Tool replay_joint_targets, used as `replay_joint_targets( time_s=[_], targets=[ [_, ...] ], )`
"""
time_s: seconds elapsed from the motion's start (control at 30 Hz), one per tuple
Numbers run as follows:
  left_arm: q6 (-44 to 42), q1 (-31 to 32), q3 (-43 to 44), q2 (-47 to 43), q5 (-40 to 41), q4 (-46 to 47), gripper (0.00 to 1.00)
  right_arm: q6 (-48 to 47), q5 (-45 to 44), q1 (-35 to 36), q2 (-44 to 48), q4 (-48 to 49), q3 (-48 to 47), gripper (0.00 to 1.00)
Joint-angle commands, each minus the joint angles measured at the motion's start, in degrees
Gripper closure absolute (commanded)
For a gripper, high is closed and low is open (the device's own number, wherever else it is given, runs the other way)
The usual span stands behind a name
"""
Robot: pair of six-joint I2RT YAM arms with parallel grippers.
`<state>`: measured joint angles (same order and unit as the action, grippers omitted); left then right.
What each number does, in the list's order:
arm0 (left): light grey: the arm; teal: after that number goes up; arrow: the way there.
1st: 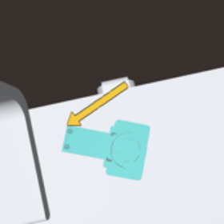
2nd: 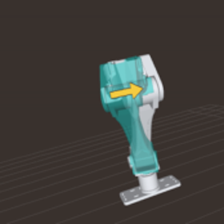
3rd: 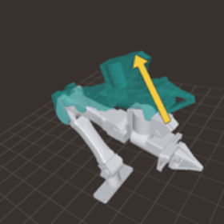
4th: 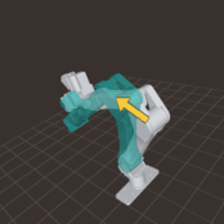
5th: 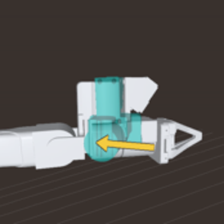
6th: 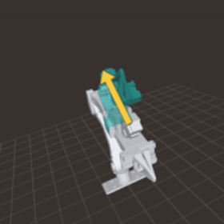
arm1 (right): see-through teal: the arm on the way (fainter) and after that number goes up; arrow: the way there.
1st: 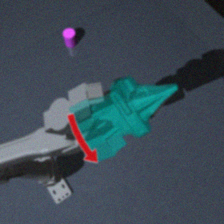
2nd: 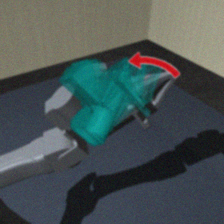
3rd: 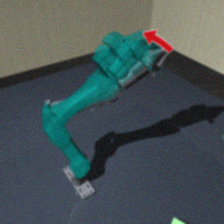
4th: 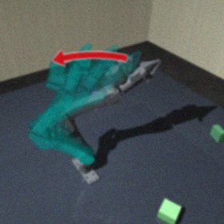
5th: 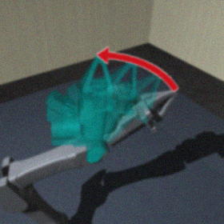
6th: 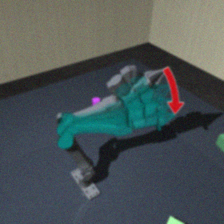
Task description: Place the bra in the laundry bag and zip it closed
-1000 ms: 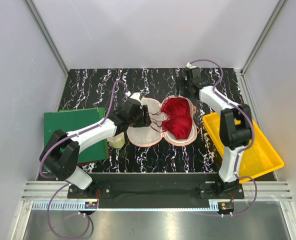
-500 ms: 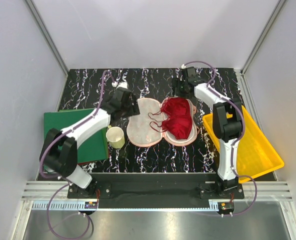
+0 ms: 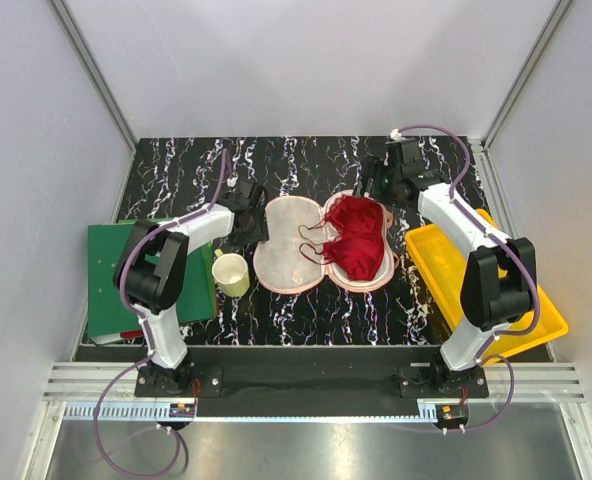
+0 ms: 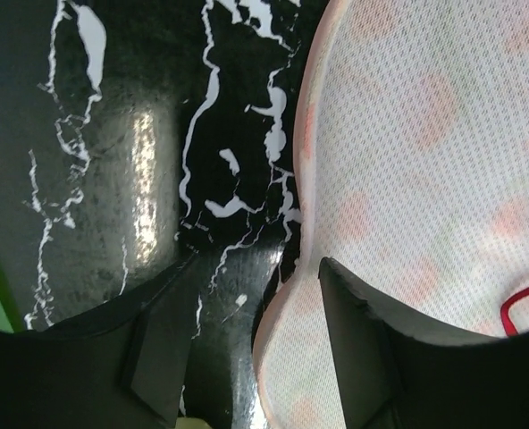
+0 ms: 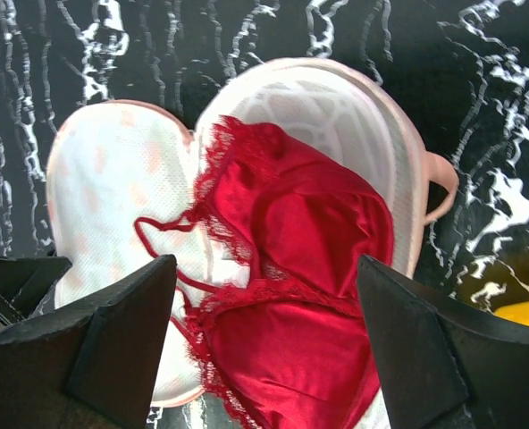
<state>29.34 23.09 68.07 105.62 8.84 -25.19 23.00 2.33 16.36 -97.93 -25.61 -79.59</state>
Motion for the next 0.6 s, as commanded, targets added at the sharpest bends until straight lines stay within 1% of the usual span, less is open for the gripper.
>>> replay_joint_targets(
  time_s=[0.0, 0.03, 0.1, 0.13, 0.2, 0.23, 0.27, 0.37, 0.43, 0.5, 0.53, 0.57],
  targets=[
    [-0.78, 0.11, 3.55, 2.83, -2.68, 1.02, 0.43, 1.08, -1.28, -2.47, 1.07, -0.15, 2.07, 0.1],
    [-1.04, 0.02, 3.91, 4.05, -2.95, 1.02, 0.48, 1.25, -1.1, -2.91, 0.99, -0.15, 2.25, 0.1],
    [-1.39, 0.02, 4.26, 4.68, -3.22, 1.11, 0.59, 2.04, -1.1, -4.14, 0.99, -0.15, 3.12, 0.1],
    [-1.57, 0.02, 4.52, 4.68, -2.61, 1.11, 0.72, 2.65, -1.1, -4.49, 0.81, -0.15, 3.65, 0.1],
    [-2.18, 0.02, 4.96, 4.07, -2.25, 1.02, 0.83, 3.01, -1.18, -5.37, 0.29, -0.15, 4.0, 0.12],
    [-2.45, 0.02, 5.66, 3.63, -2.16, 1.02, 0.97, 3.27, -1.19, -5.46, -0.41, -0.15, 4.35, 0.13],
    [-2.45, 0.02, 5.93, 3.19, -2.16, 0.85, 1.0, 3.27, -1.01, -5.72, -0.59, -0.15, 4.44, 0.14],
    [-3.32, 0.37, 7.15, 0.12, -3.13, 0.23, 1.0, 2.4, 1.44, -5.9, -1.74, 0.64, 4.53, 0.21],
    [-4.2, 0.99, 7.86, -2.52, -3.82, -0.65, 1.0, 1.61, 6.09, -5.9, -2.26, 1.69, 5.23, 0.25],
    [-4.99, 2.48, 8.57, -5.32, -4.27, -0.82, 1.0, 1.52, 10.56, -5.9, -2.27, 4.85, 6.37, 0.29],
    [-5.35, 3.09, 8.65, -6.3, -4.53, -1.0, 1.0, 1.17, 11.81, -5.9, -2.0, 6.52, 8.03, 0.35],
    [-5.7, 4.58, 9.0, -7.09, -4.71, -0.91, 1.0, 1.17, 12.43, -5.99, -1.83, 9.58, 8.92, 0.36]
  ],
)
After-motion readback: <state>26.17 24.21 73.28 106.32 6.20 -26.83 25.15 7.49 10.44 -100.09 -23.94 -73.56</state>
